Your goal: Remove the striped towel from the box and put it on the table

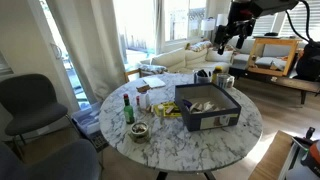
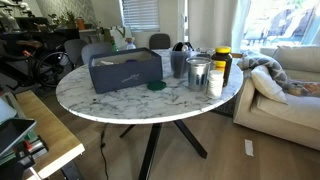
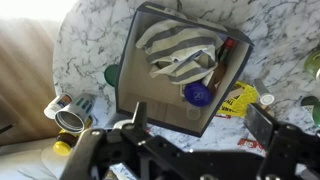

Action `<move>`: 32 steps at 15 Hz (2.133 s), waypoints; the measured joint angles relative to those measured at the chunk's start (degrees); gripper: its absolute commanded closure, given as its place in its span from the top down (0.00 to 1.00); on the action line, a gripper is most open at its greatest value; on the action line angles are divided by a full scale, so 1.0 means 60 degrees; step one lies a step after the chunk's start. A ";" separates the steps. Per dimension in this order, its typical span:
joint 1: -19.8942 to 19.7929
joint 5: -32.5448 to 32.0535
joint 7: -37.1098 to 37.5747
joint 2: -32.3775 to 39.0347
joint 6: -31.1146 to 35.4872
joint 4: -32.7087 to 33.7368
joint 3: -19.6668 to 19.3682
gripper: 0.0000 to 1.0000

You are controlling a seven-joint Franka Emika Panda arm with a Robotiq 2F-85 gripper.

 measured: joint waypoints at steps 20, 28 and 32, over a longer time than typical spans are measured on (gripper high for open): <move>-0.0103 0.2469 -0.0091 0.1320 0.0438 -0.0311 -0.1857 1.00; -0.0466 0.2458 0.0112 0.2427 0.2553 -0.1050 -0.1883 1.00; -0.0431 0.2661 -0.0103 0.3882 0.3485 -0.1361 -0.2065 1.00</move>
